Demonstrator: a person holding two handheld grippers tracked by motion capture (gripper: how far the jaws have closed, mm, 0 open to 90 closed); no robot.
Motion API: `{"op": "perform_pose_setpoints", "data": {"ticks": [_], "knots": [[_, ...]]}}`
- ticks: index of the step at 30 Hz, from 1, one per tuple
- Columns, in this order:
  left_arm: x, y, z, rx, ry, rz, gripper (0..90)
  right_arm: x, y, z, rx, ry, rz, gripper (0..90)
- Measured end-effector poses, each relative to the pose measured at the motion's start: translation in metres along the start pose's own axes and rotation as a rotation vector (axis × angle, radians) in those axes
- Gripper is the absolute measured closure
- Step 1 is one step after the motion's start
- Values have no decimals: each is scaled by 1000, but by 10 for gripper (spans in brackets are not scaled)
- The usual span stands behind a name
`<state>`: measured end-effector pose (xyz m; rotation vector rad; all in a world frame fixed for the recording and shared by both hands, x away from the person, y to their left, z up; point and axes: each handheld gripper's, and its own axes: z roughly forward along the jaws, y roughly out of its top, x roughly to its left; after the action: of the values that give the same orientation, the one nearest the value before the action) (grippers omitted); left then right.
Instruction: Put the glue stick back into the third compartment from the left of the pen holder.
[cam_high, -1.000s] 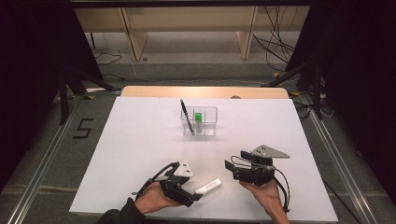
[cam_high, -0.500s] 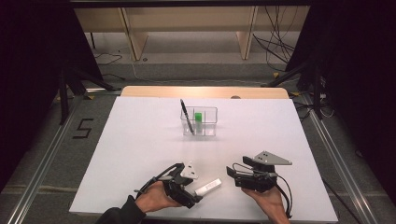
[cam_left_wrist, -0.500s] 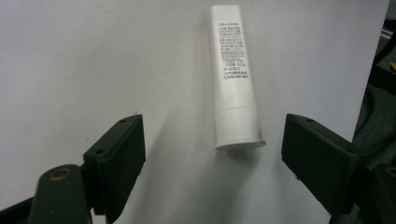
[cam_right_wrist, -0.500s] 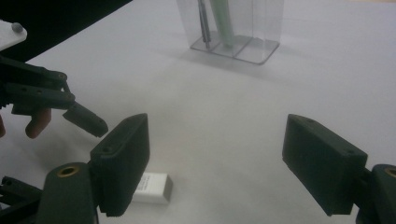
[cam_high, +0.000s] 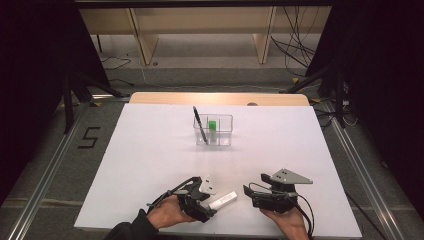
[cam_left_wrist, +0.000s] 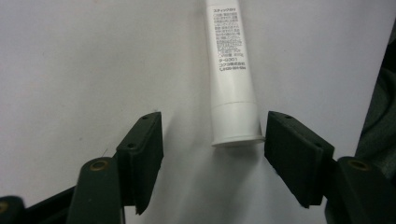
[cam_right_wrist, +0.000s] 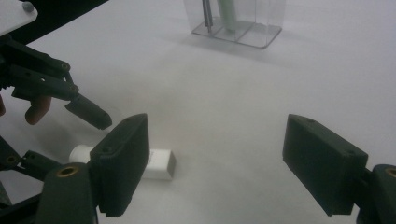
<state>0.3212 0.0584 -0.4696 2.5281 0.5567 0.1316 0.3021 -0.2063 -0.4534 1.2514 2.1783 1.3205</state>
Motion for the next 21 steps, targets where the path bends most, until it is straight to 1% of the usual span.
{"op": "perform_pose_setpoints", "data": {"ticks": [2, 3, 6, 8, 13, 16, 18, 19, 21], "knots": [[0, 1, 1, 2, -7, -5, 395, 0, -1, -1, 4, -4, -5, 238], [0, 1, 1, 9, -10, -1, 406, 0, -1, -1, 5, -4, -2, 237], [0, 2, 3, 17, -17, 3, 437, 1, -2, 0, 5, 0, -3, 238], [0, 2, 4, 23, -20, -1, 454, 1, -2, 1, 6, 3, -5, 238], [-1, 3, 4, 24, -10, -4, 517, 1, -3, 0, 11, 8, -8, 240], [-2, 3, 4, 23, 9, -6, 551, 2, -3, 0, 10, 7, -11, 241], [-3, 3, 5, 19, 13, -11, 567, 2, -3, -1, 11, 4, -11, 241], [-3, 3, 4, 18, 15, -8, 583, 2, -3, -1, 8, 2, -12, 242], [-4, 2, 4, 6, 16, -15, 620, 3, -3, -2, 8, 1, -11, 243]]}}
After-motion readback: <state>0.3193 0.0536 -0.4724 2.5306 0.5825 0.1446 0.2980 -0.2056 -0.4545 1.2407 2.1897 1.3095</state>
